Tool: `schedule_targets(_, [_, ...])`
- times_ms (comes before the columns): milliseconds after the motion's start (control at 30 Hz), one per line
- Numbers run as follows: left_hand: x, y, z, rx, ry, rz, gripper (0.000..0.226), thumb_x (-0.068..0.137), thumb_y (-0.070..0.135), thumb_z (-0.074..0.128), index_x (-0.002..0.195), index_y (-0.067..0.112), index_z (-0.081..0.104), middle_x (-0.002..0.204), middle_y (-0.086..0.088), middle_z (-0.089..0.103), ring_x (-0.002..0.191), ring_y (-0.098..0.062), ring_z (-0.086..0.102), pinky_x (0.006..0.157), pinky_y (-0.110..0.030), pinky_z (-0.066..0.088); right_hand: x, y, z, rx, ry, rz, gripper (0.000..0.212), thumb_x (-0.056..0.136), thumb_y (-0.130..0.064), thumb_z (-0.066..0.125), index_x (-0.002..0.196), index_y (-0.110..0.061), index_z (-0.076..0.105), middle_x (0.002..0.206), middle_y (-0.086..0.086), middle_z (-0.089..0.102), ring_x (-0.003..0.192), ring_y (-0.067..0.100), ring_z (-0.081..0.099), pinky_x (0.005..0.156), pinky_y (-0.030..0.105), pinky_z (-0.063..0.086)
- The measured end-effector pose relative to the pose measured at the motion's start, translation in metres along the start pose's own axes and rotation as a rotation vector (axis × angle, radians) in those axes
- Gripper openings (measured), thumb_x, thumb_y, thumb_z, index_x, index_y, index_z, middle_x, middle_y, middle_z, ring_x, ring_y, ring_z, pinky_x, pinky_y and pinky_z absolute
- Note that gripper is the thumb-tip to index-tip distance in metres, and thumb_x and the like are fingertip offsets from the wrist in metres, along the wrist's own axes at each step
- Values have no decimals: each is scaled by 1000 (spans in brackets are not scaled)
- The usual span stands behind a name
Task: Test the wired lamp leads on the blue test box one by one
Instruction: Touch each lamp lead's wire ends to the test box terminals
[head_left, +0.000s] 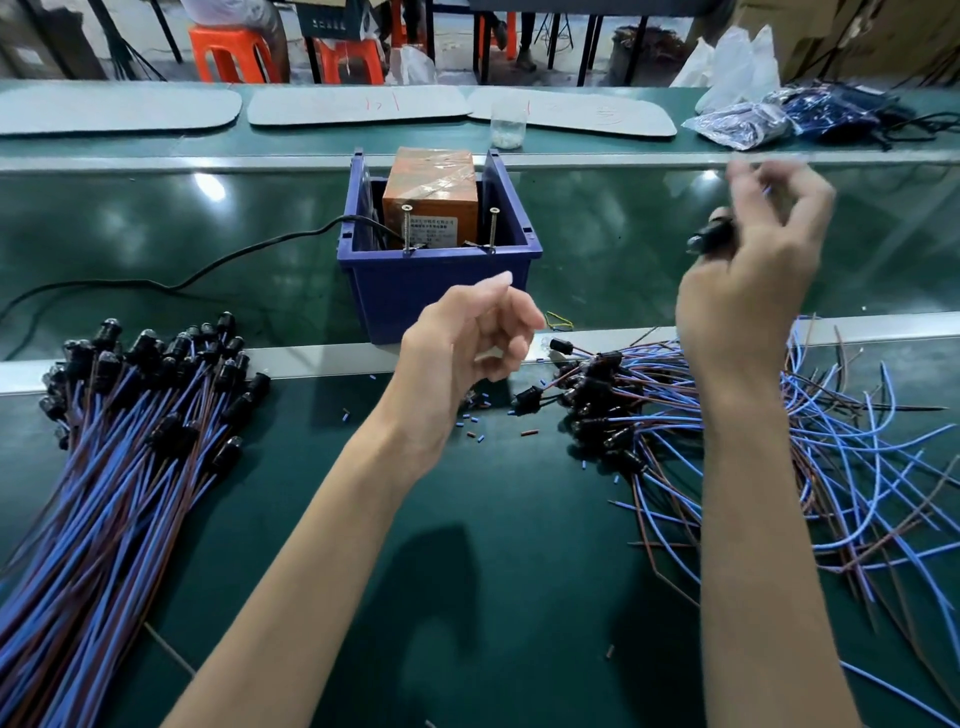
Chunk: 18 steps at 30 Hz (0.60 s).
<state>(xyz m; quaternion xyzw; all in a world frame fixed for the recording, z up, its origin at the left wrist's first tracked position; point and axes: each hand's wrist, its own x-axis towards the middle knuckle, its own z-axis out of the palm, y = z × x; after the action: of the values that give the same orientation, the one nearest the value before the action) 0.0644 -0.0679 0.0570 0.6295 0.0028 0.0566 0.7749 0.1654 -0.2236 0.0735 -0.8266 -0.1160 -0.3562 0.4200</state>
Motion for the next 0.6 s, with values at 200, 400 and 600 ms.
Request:
schedule_targets(200, [0,-2,0,108,4,-3,29,81,38,42,73,16,58,59,6,50,58,-10,41,59,-25,33,-6,1,0,-289,-272,48,48,86,8,46,131,-6,58,133,21,41,120,34,40,105,24,26])
schedule_targets(400, [2,-4,-1,141,24,-3,25,79,37,45,72,17,58,58,8,51,56,-8,43,54,-18,35,-11,10,5,-480,-821,283,27,88,-13,62,112,-3,67,114,20,65,111,35,55,91,34,41])
schedule_targets(600, [10,-7,-19,435,103,-171,32,94,37,52,69,20,62,55,11,57,50,-5,45,57,-20,35,-14,15,4,-449,-821,406,24,85,-25,70,99,-6,71,108,20,67,107,36,55,91,37,45])
